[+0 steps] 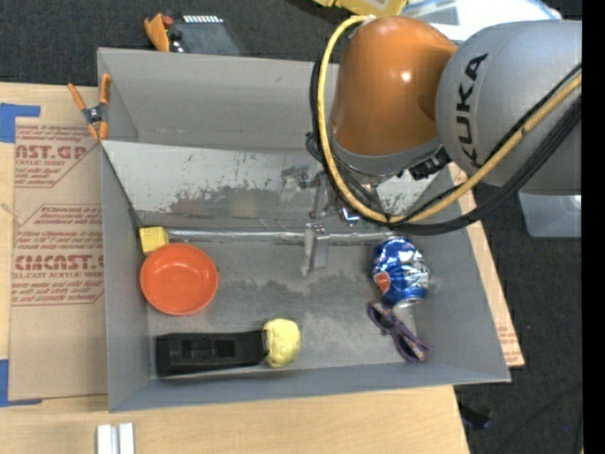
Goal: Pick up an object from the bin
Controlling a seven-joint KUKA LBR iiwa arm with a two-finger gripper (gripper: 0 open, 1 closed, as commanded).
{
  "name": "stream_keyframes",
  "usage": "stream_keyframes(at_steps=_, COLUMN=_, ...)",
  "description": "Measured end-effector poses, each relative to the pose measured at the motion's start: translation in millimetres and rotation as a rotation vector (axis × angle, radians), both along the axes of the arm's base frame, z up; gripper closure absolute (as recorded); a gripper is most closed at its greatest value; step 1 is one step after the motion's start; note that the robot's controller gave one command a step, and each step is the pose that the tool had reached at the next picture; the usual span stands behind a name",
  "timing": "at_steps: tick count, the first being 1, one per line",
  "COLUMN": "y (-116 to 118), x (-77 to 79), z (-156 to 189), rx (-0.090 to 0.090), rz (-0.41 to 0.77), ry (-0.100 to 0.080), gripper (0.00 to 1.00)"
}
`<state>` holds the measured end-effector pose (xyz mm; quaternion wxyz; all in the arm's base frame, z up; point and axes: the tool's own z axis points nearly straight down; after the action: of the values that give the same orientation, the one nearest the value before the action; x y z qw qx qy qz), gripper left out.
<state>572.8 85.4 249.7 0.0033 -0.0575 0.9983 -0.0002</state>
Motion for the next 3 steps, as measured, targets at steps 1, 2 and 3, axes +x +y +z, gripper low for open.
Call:
stream_keyframes(at_steps=1, y=13, x=-14.4, z=16, rx=0.002, rz=-0.080, ry=0.001, gripper=0.00)
stream_keyframes(at_steps=2, y=28, x=-11.5, z=-1, rx=0.000, rz=-0.014, ry=-0.016, gripper=0.00)
stream_keyframes(at_steps=3, y=-9, x=-9.9, z=-10, rx=0.001, rz=0.096, ry=-0.010, gripper=0.00)
